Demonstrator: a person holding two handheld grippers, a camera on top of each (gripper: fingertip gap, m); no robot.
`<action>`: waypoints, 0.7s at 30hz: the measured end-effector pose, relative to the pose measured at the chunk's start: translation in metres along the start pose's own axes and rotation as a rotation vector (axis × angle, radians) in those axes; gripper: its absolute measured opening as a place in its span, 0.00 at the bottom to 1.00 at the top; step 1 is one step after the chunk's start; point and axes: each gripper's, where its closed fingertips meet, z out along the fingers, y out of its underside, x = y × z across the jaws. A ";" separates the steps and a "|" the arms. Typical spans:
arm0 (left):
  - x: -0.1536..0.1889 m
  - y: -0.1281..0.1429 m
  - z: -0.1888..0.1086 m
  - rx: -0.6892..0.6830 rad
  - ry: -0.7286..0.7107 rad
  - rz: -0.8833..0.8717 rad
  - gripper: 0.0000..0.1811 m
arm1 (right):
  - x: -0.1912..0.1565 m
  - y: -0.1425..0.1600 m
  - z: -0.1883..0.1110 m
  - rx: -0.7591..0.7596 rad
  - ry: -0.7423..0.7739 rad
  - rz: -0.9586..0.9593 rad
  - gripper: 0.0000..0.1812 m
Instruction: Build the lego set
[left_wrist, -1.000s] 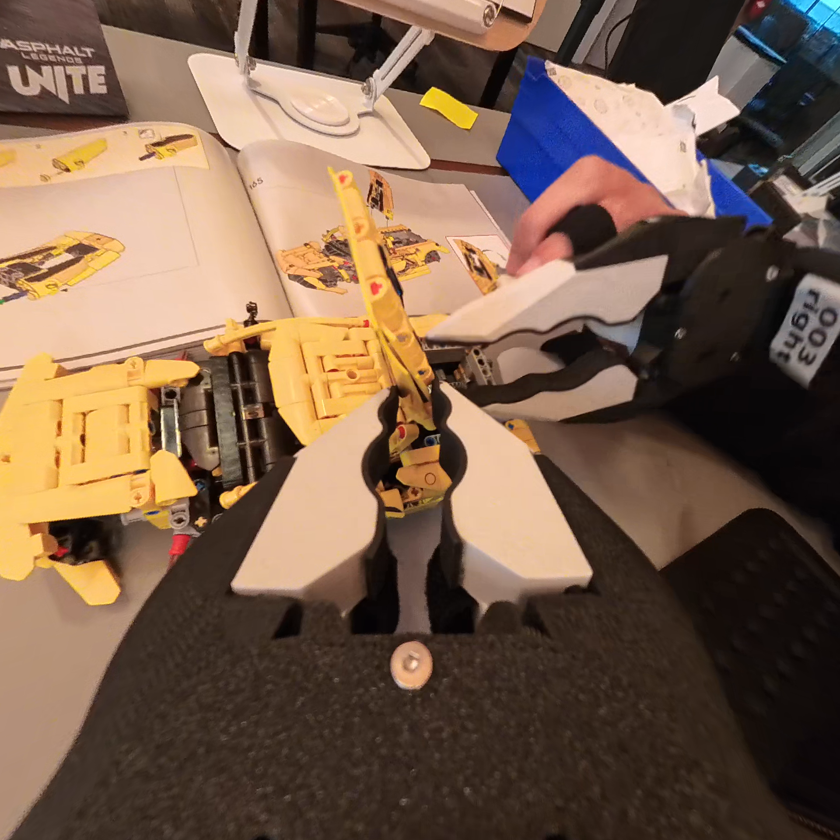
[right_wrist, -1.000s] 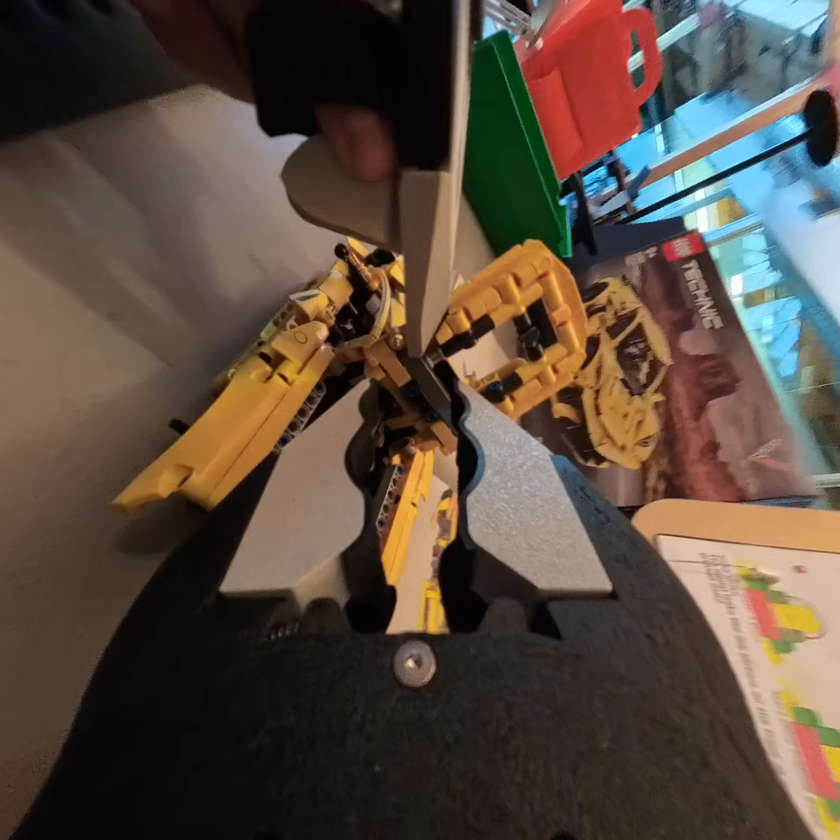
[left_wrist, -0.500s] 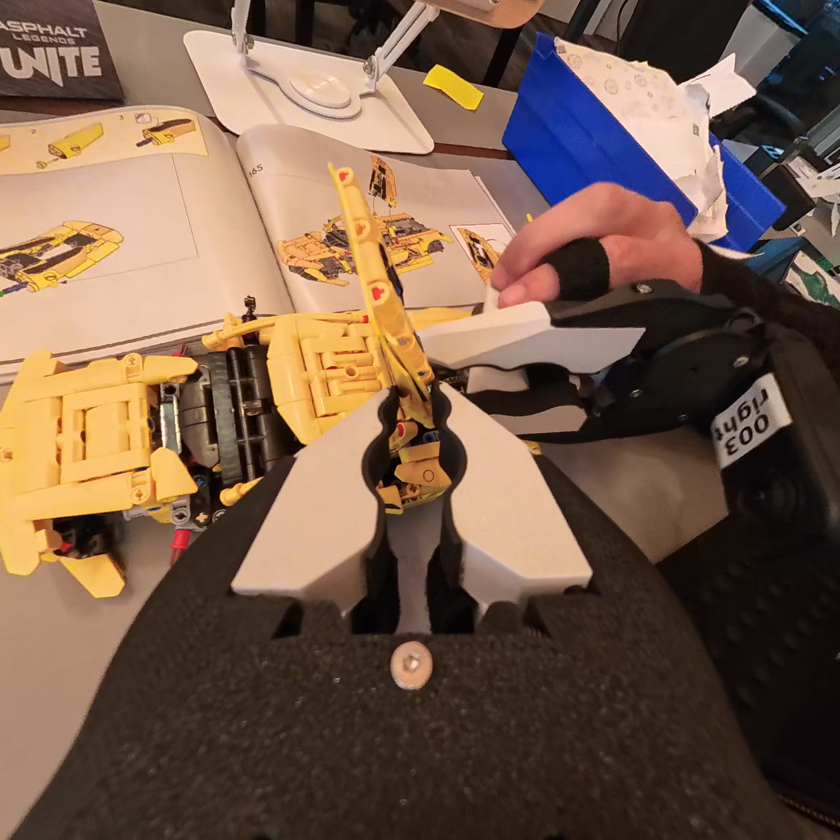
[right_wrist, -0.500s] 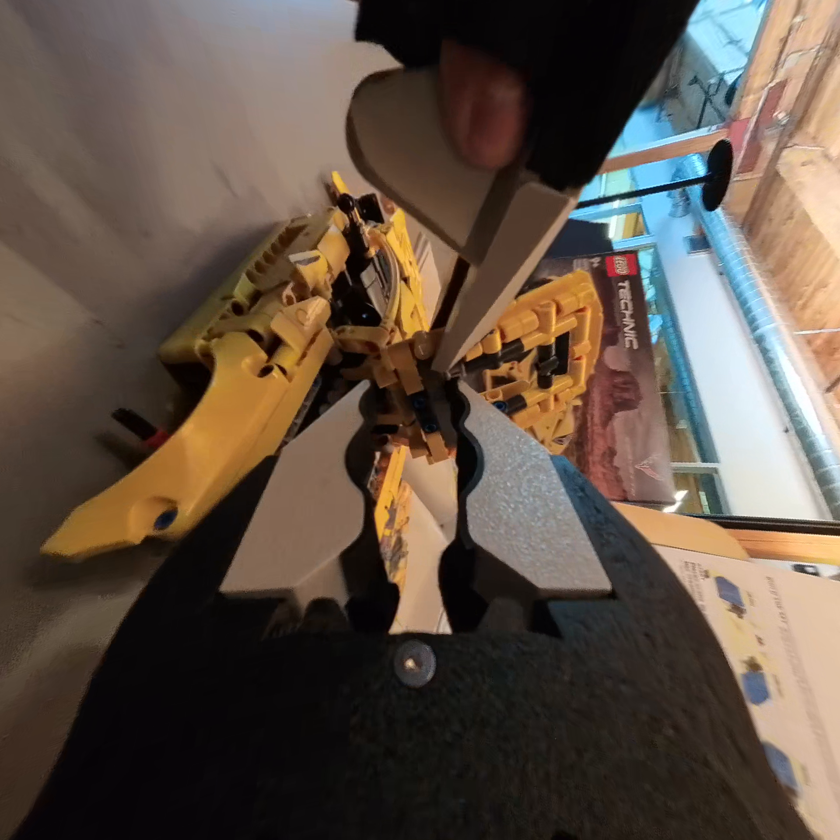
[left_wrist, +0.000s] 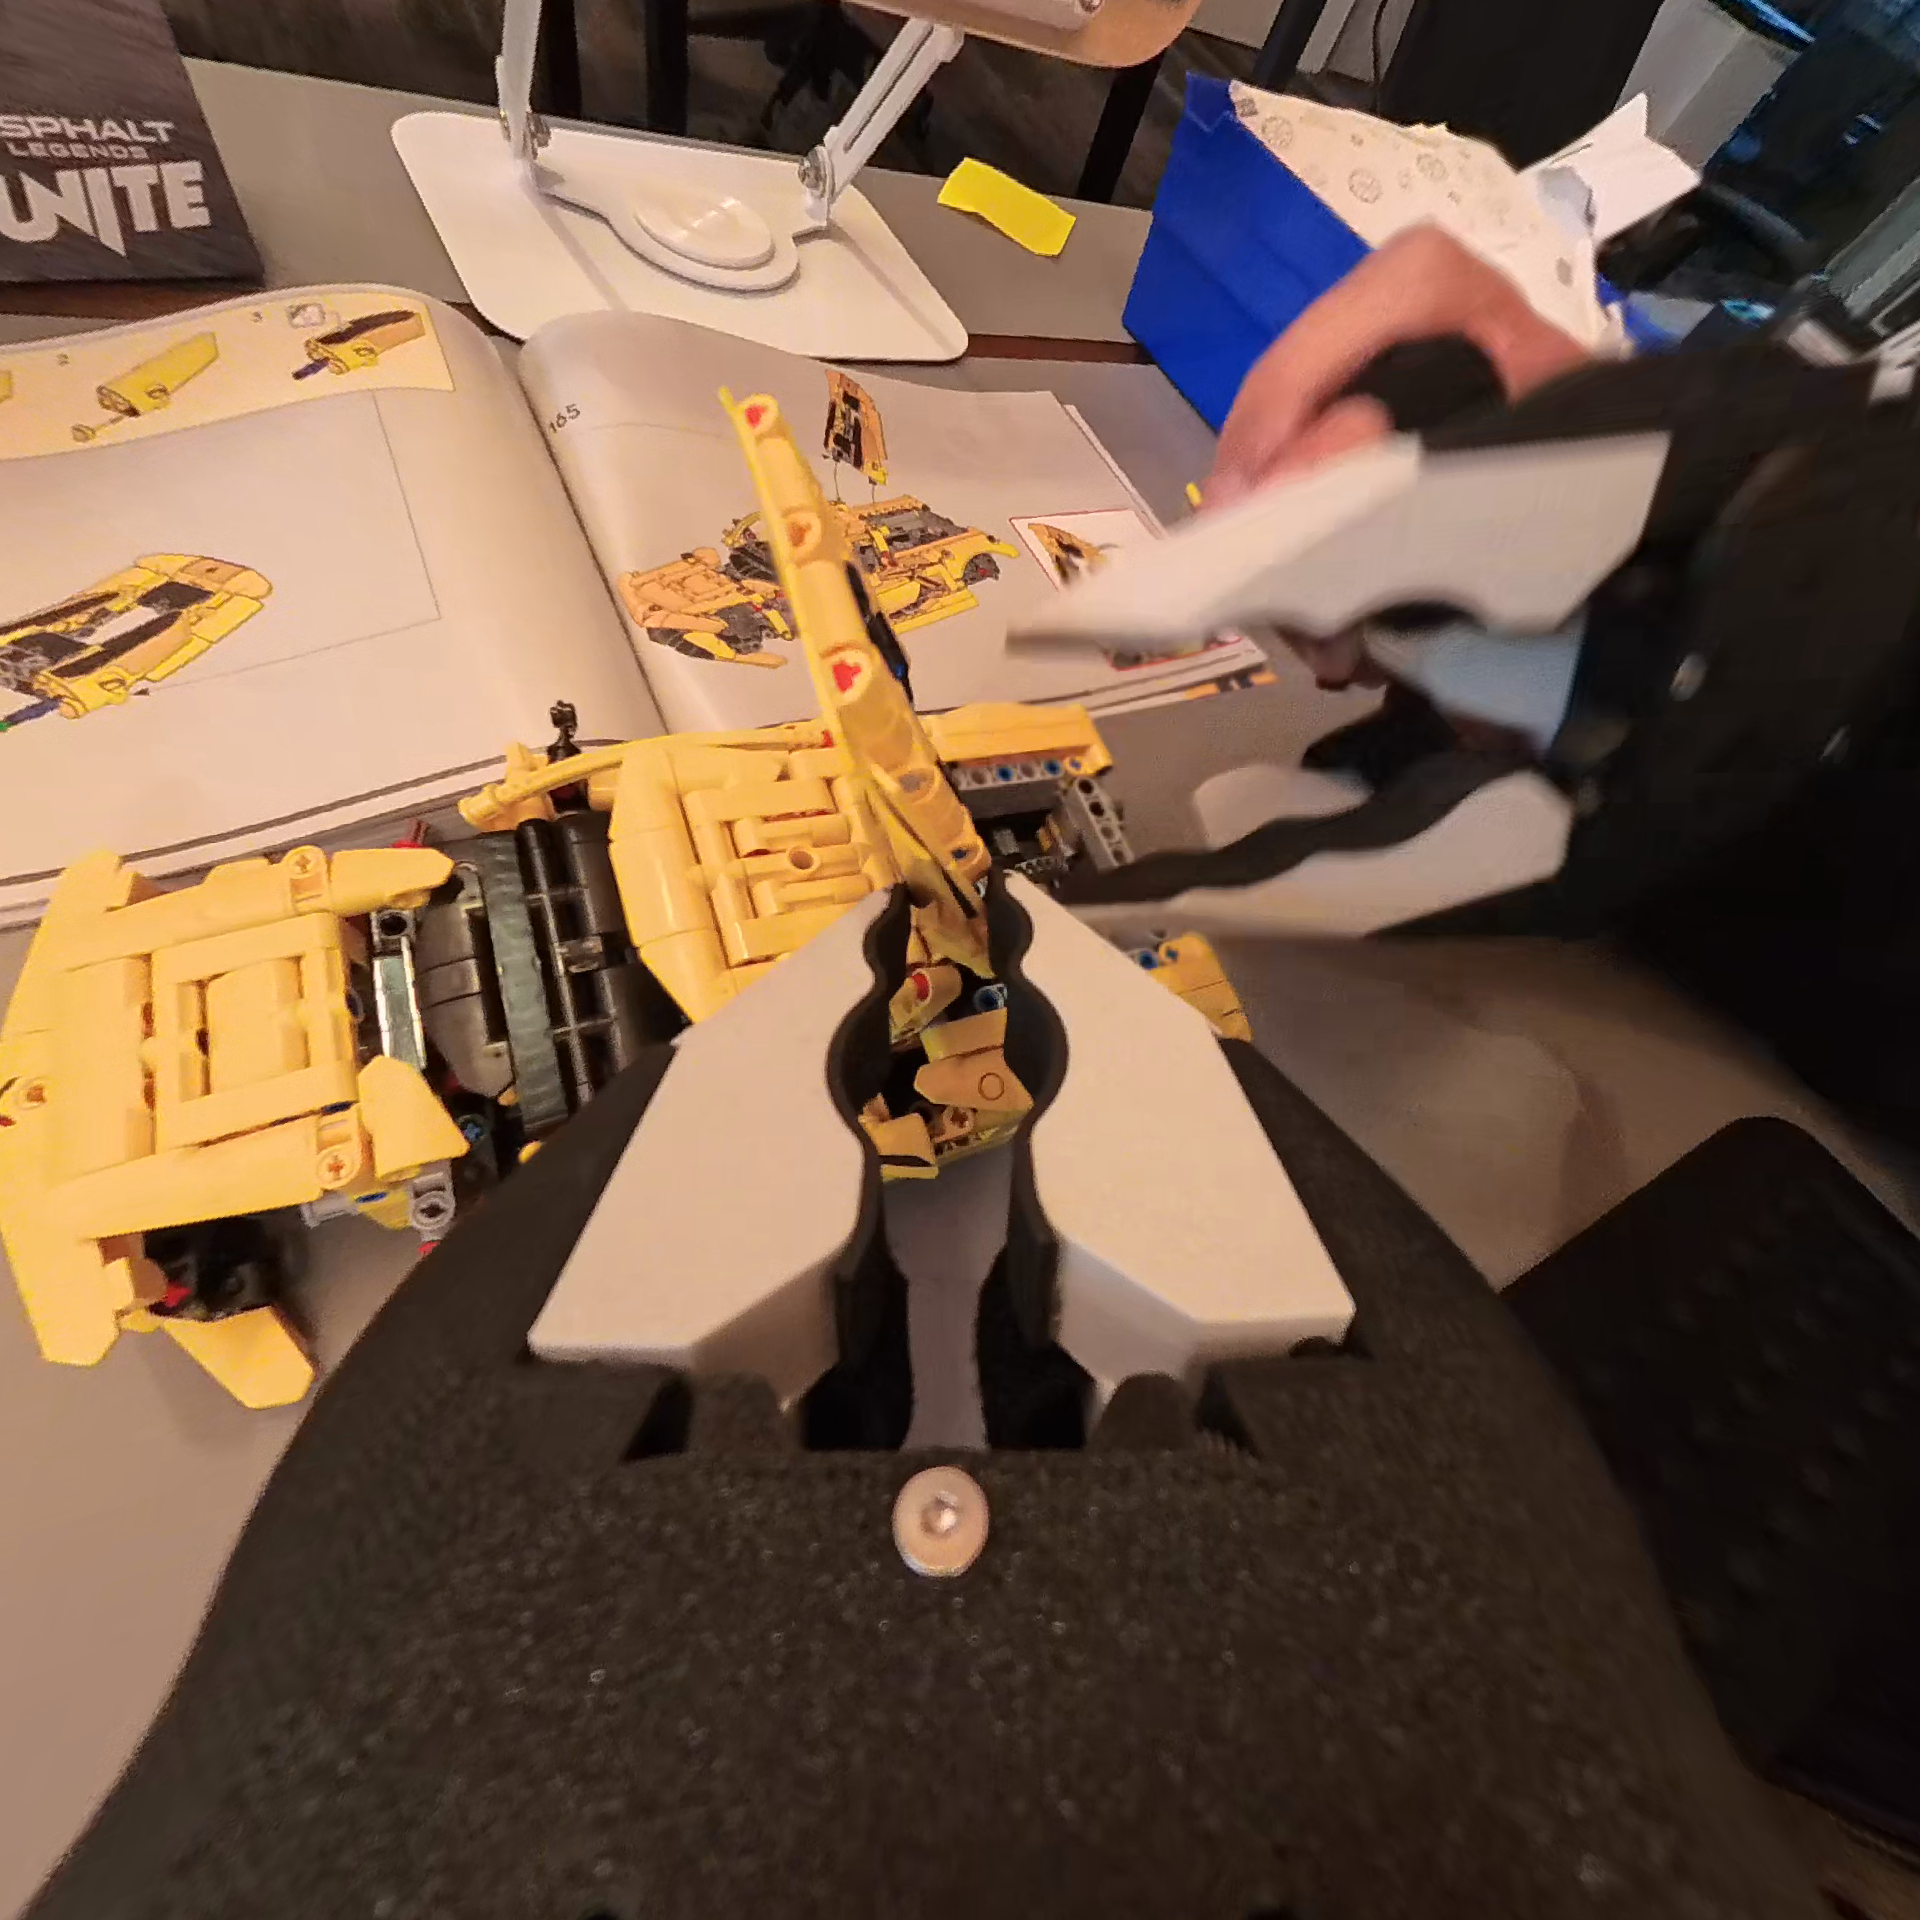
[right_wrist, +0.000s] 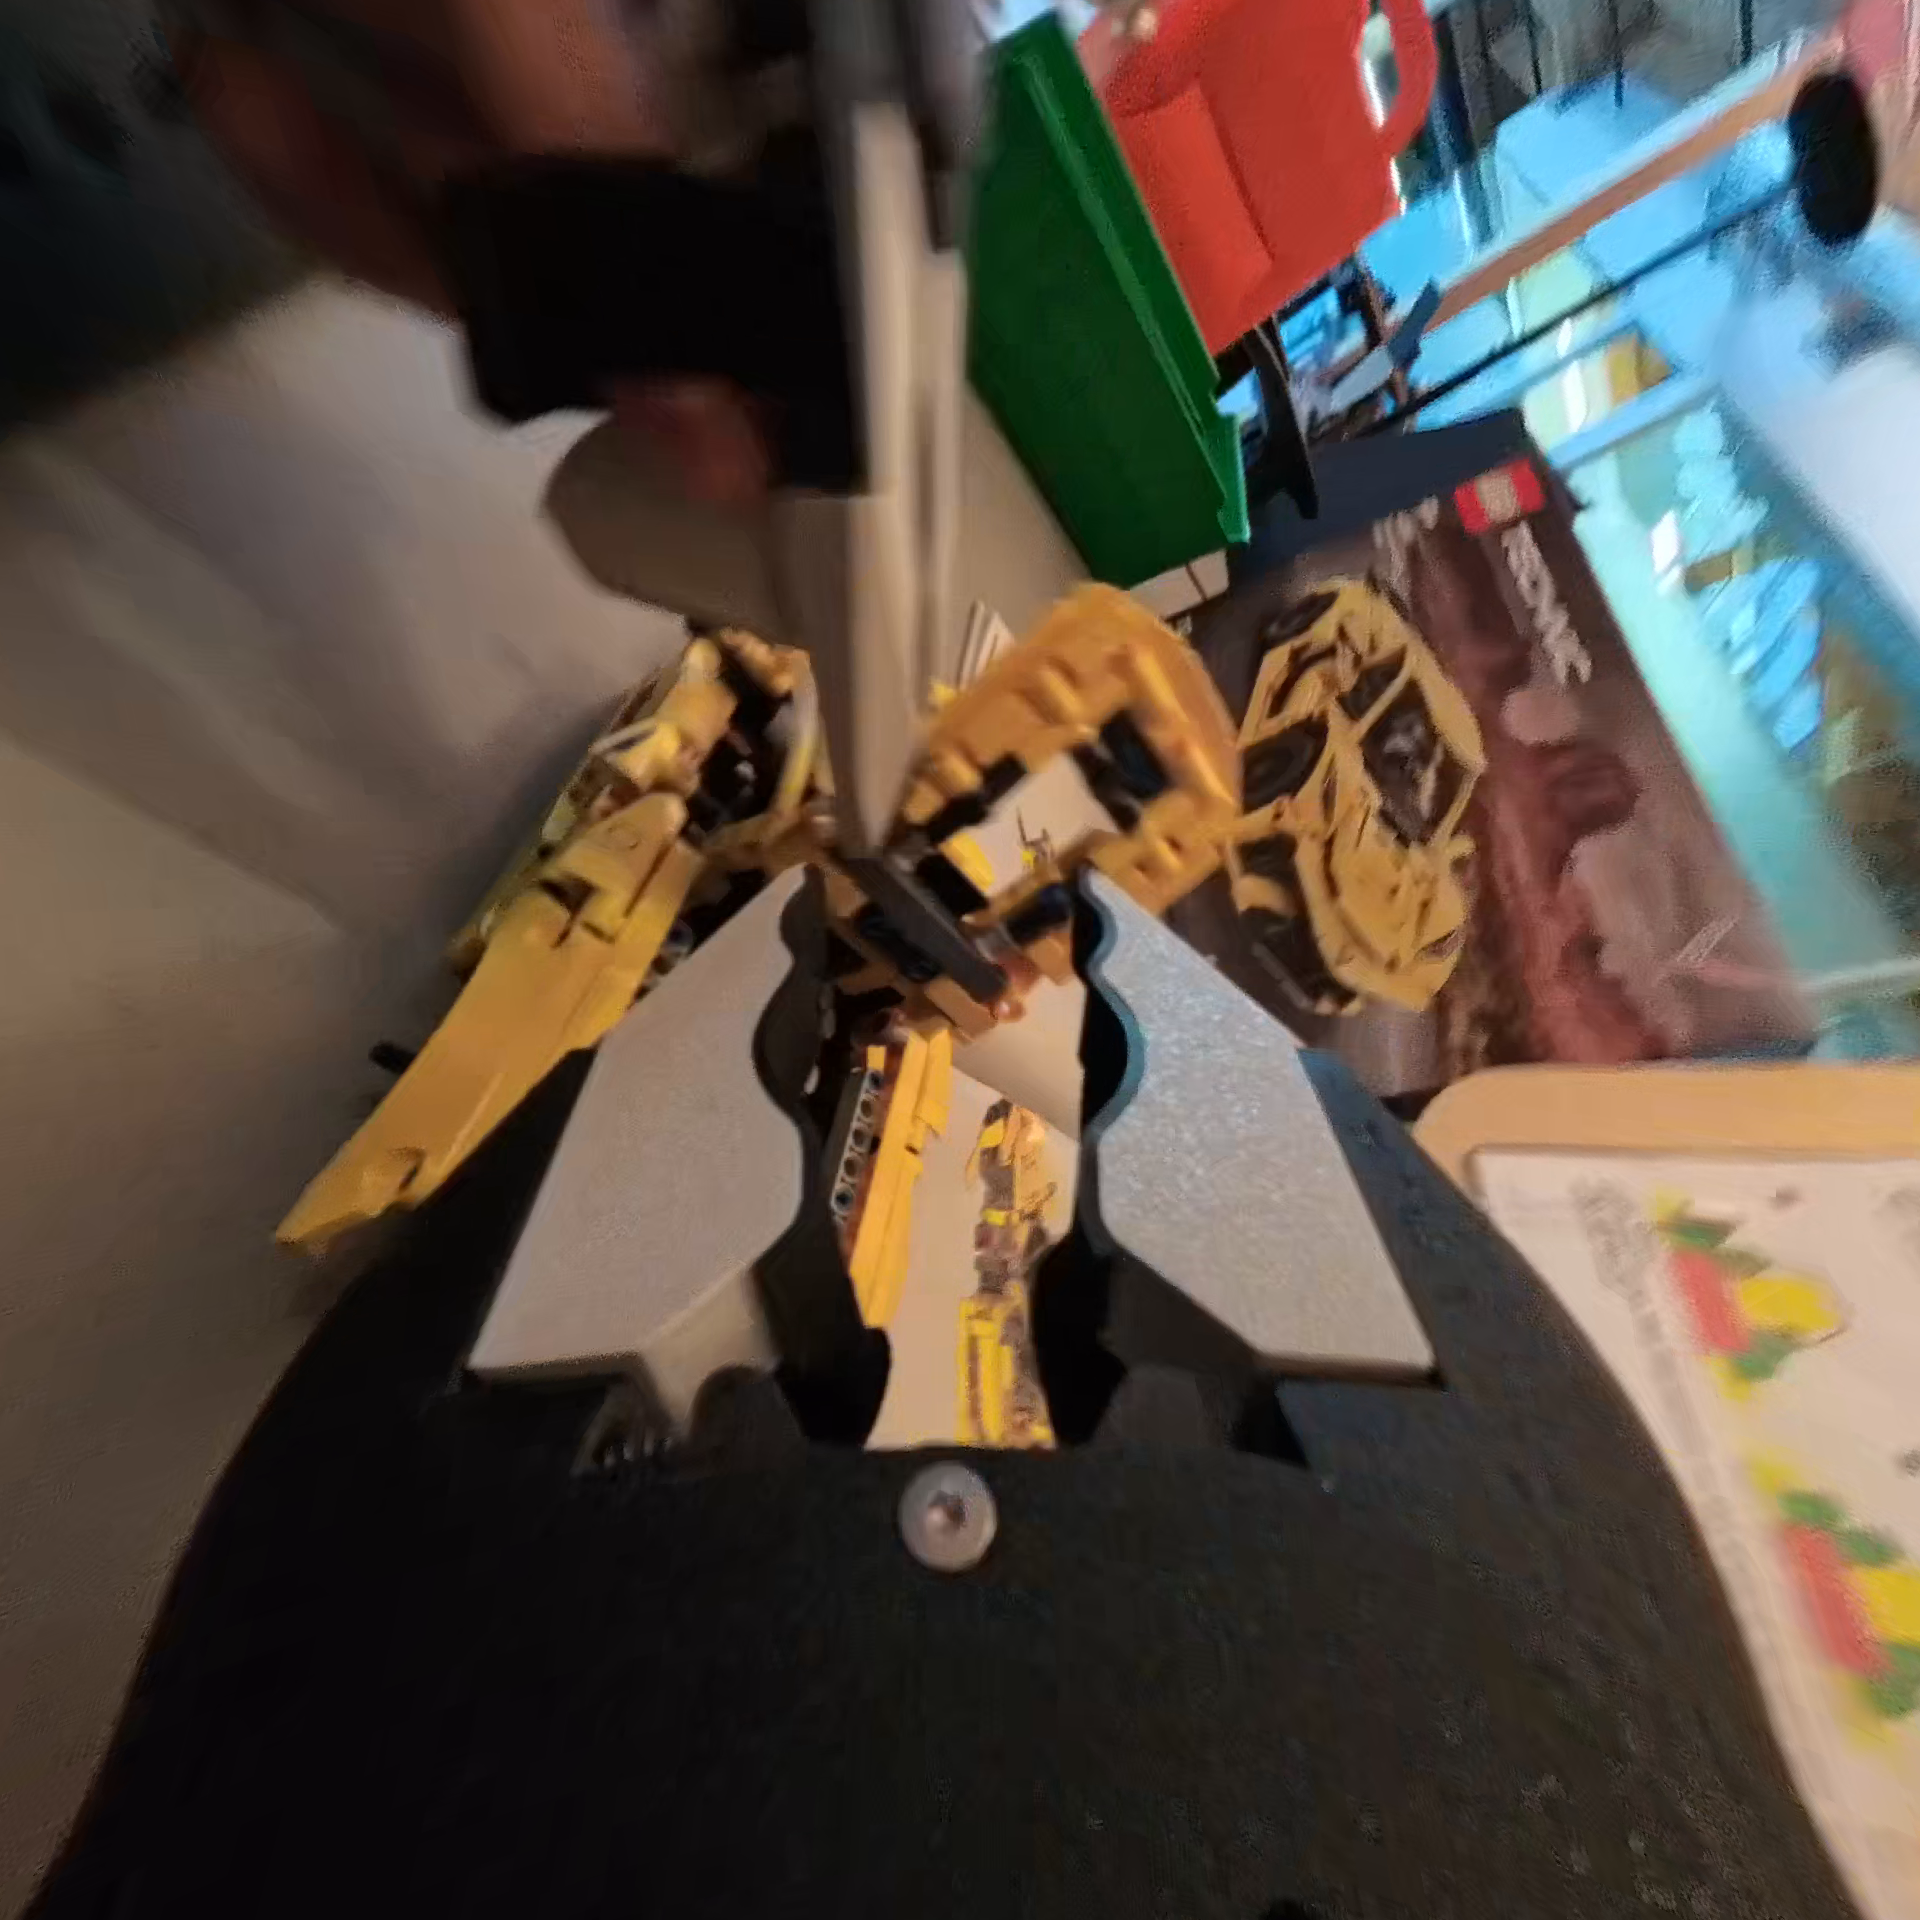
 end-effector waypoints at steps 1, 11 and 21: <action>0.000 0.000 0.000 0.001 0.007 0.003 0.08 | 0.009 0.001 -0.005 0.013 -0.022 0.124 0.28; 0.001 0.000 0.000 -0.010 0.106 0.042 0.08 | 0.002 0.059 0.023 -0.223 -0.034 0.104 0.15; -0.001 0.000 0.000 -0.053 0.108 0.064 0.08 | 0.007 0.056 0.033 -0.305 -0.059 -0.065 0.16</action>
